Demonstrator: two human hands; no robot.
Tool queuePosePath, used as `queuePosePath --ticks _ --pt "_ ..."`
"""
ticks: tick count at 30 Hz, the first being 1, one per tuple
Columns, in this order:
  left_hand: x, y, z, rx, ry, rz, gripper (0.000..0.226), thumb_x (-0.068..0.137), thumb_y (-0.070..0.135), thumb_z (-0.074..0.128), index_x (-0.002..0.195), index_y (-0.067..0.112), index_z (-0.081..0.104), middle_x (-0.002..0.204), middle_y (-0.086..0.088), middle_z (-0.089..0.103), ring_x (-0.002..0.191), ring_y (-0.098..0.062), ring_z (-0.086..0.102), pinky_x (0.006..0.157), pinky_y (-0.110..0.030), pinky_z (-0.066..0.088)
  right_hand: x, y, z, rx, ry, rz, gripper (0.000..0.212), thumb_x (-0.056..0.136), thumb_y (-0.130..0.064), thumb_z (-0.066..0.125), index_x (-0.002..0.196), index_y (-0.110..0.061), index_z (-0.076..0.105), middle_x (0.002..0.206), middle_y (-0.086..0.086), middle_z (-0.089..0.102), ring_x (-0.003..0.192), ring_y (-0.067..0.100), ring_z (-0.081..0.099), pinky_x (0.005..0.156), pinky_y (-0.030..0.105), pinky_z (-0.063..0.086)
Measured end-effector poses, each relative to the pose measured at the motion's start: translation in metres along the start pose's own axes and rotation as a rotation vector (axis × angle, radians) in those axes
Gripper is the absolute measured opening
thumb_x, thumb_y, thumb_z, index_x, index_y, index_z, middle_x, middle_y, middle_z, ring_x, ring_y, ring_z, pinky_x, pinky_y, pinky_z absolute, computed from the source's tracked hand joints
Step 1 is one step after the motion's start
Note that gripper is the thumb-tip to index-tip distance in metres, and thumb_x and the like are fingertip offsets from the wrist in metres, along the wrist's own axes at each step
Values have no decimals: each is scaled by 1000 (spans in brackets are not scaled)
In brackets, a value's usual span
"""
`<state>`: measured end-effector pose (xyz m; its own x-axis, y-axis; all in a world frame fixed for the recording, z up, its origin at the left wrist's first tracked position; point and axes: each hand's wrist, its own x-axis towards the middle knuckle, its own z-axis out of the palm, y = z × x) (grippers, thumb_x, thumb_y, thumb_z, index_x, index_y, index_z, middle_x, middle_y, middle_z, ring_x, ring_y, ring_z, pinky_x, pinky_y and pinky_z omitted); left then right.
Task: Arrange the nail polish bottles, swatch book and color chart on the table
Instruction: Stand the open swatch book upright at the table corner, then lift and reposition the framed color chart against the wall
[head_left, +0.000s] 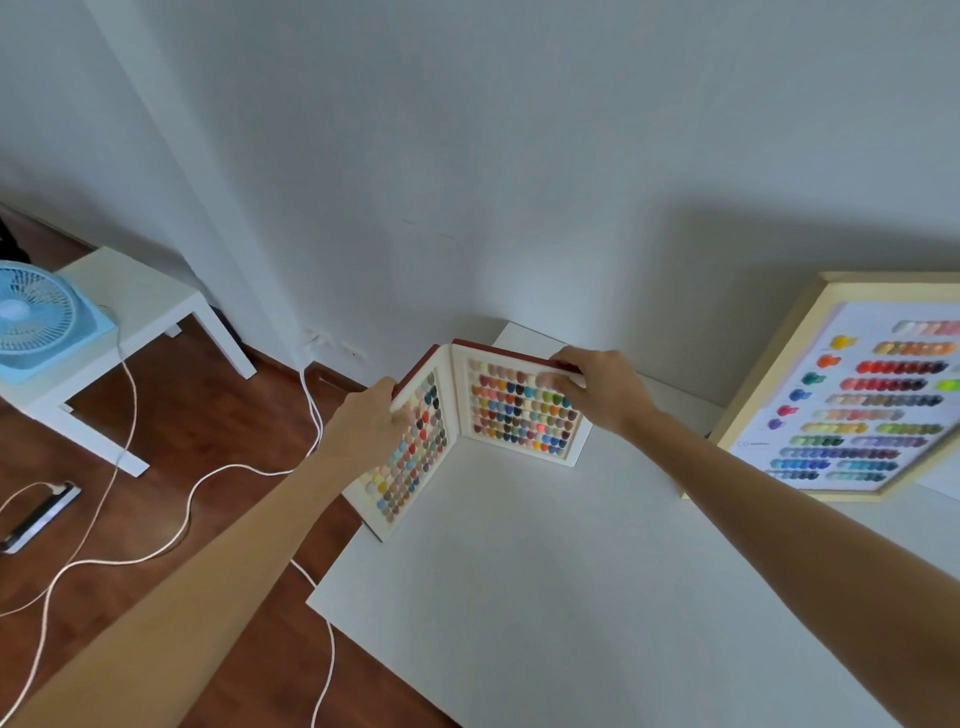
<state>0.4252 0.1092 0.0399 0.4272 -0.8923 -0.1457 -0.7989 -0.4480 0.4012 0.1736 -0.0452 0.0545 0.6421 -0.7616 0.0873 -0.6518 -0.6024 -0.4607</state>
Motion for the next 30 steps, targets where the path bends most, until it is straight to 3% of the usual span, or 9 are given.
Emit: queuePosePath --ticks 3,7,10,15,19,24,28,30 --pt "-6 21 -11 -4 37 33 30 92 33 55 115 19 40 95 2 61 74 -18 65 58 -26 50 -7 2 -9 11 31 21 33 94 -33 54 122 -16 58 118 7 68 99 25 66 83 34 51" --pt "-16 70 -23 45 198 141 46 90 33 60 128 16 39 122 -9 57 110 -27 58 82 -39 52 -25 12 -29 20 118 27 36 94 -37 51 123 -17 57 122 8 64 107 26 61 91 37 46" --pt "-27 117 -20 -8 255 231 54 90 33 61 136 17 38 139 -9 49 125 -29 50 97 -43 48 -49 26 -49 33 189 -2 31 95 -32 51 120 -16 59 124 7 64 108 24 60 92 31 45" --pt "-48 202 9 -173 287 480 46 92 27 59 133 17 44 136 -6 52 122 -25 51 97 -37 45 -108 70 -91 54 287 -63 20 93 -20 56 110 -12 63 110 8 69 93 21 67 83 23 50" --pt "-67 267 53 -255 251 577 44 91 22 59 132 11 47 133 -9 56 121 -25 53 98 -29 38 -164 125 -124 25 316 -8 21 93 -19 56 110 -10 65 102 7 73 88 18 69 84 31 56" --pt "-76 330 116 -363 191 456 50 90 19 62 135 9 43 137 -11 53 127 -26 51 103 -37 43 -230 203 -156 45 409 154 16 91 -13 59 104 -9 67 95 8 75 83 18 71 80 27 56" --pt "-78 353 157 -475 196 350 48 88 14 64 132 14 43 132 -9 55 123 -25 53 91 -28 45 -263 251 -166 100 450 328 15 91 -14 59 101 -7 68 92 10 75 81 21 70 79 32 58" --pt "-77 363 172 -496 203 313 57 88 11 64 138 16 35 135 -9 51 125 -25 51 93 -34 49 -268 271 -169 123 457 410 15 92 -14 58 101 -6 67 94 11 74 83 22 69 79 31 56"
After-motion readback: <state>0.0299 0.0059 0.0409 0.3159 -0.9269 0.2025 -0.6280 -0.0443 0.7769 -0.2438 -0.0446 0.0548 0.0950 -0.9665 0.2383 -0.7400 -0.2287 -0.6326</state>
